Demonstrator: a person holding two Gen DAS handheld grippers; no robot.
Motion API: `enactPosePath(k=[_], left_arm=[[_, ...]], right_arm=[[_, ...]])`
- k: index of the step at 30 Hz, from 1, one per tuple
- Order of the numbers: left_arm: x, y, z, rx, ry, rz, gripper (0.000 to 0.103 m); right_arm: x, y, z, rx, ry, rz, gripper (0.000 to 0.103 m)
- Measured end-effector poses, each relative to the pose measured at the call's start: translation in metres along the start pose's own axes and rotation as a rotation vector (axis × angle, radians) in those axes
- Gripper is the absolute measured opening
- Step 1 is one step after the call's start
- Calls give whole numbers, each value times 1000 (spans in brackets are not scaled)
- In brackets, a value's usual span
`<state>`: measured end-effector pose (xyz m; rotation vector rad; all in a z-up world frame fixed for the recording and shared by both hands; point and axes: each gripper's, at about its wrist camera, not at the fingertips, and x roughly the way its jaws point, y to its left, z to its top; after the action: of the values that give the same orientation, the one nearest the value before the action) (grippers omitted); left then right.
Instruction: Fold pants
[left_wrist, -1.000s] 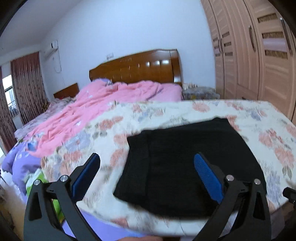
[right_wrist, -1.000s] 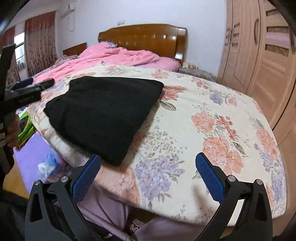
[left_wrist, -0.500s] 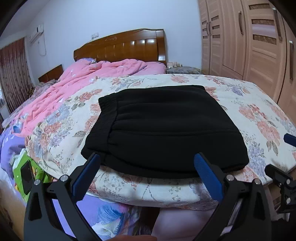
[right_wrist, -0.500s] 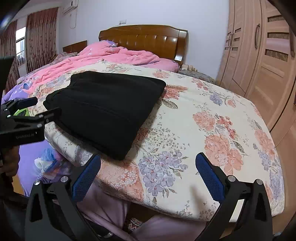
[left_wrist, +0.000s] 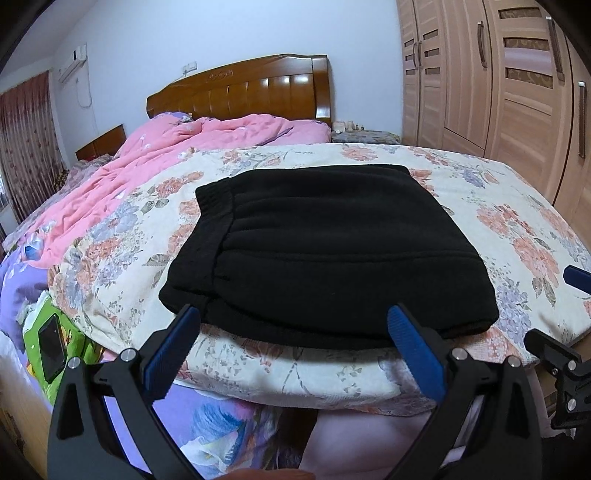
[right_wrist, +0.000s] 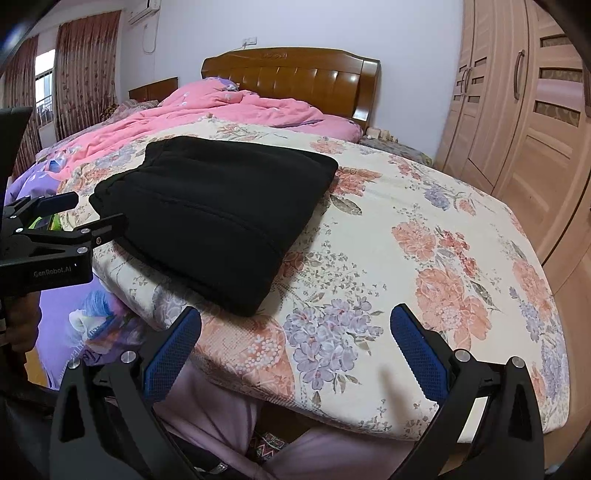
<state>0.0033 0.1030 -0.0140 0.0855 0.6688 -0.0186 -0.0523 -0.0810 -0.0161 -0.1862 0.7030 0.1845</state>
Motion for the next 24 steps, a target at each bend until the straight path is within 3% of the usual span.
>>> enactPosePath(k=[24], left_arm=[[3, 2, -4, -12, 20, -3, 101]], right_arm=[[1, 4, -2, -11, 4, 9, 99]])
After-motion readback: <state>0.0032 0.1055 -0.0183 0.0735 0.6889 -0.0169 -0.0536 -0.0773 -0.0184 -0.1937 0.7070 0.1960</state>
